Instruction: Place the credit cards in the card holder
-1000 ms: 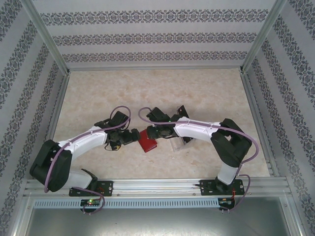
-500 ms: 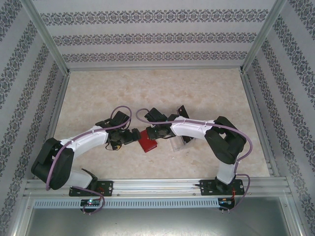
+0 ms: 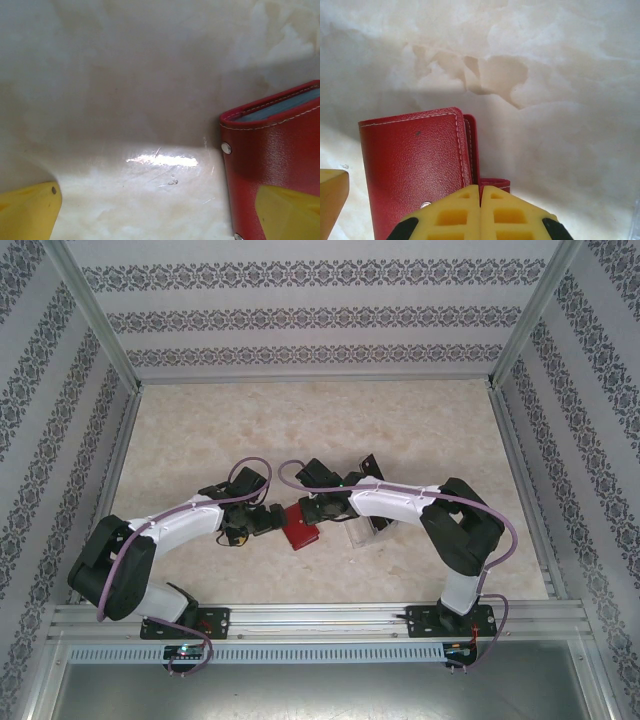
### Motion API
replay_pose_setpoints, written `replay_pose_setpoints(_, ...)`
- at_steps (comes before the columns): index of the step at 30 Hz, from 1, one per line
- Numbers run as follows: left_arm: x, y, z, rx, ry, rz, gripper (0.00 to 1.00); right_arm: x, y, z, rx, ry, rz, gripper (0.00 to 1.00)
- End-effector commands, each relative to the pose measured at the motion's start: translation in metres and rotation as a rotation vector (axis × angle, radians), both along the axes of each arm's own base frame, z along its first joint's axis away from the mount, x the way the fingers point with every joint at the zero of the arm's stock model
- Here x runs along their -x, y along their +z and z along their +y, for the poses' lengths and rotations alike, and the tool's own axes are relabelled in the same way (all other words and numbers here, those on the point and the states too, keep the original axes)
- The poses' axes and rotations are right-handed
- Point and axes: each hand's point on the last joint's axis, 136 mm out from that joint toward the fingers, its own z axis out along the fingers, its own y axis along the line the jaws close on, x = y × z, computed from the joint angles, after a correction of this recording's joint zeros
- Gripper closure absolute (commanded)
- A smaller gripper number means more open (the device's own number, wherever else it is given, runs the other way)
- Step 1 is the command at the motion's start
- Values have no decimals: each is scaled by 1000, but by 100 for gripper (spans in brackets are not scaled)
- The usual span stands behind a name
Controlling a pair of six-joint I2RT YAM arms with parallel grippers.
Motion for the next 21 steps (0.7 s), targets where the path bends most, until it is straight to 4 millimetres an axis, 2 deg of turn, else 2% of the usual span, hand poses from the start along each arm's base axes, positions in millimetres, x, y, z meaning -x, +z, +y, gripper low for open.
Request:
replay_pose_setpoints(1, -12, 9, -6, -1, -17, -62, 0, 0, 4, -10, 3, -17, -4, 100)
replay_pose_setpoints(10, -27, 32, -11, 40, 11, -167, 0, 1, 4, -14, -2, -30, -1, 100)
replay_pose_setpoints(21, -18, 9, -19, -1, -57, -87, 0, 8, 13, -16, -43, -49, 8, 100)
